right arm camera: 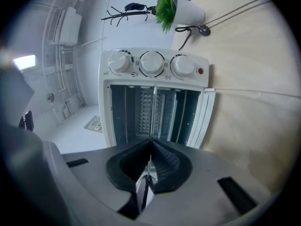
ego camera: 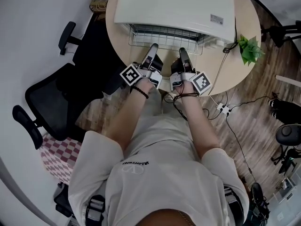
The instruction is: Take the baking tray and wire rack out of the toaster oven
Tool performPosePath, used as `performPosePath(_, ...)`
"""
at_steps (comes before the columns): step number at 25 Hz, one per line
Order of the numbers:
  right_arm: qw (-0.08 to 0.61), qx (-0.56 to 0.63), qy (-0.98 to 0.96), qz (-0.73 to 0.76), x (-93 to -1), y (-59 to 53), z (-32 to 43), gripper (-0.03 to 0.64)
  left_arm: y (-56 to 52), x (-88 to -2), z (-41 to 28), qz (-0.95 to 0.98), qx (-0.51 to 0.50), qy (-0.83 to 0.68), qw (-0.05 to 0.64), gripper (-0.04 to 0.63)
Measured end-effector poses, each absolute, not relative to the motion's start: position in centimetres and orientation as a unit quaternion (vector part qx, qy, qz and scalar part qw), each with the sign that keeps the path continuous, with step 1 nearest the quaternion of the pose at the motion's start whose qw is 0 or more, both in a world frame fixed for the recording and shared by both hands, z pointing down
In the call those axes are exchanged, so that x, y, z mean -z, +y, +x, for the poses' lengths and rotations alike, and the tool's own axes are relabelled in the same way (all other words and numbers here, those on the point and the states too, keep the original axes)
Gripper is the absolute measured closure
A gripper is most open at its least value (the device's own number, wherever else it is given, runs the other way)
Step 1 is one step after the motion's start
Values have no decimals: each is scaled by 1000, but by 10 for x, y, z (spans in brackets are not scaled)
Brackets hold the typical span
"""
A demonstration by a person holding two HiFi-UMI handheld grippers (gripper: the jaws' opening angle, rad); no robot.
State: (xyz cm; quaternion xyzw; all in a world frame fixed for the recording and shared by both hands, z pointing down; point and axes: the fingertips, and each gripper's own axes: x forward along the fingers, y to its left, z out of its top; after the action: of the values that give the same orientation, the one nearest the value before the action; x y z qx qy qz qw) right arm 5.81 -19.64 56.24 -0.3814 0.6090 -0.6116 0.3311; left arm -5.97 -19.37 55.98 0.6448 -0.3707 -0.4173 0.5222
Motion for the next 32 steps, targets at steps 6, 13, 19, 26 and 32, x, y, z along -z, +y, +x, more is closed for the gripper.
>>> performPosePath(6,315,620,621,-361,-561,-183,61,609,-178,-556,-56,643,420,-386,512,591)
performPosePath(13,301,628,634,-337,-557,-167,61,609,-162,-551,-55,644,420,-394,504,591)
performPosePath(19,295,628,633,-343,-554,-154,62,609,-150,-548,-54,638,422,-388,515,591)
performPosePath(26,303,618,632,-356,-553,-139,61,609,-134,-552,-55,635,421,-377,527,591)
performPosePath(32,302,611,633,-367,-550,-121,60,609,-117,-549,-57,639,419,-371,528,591)
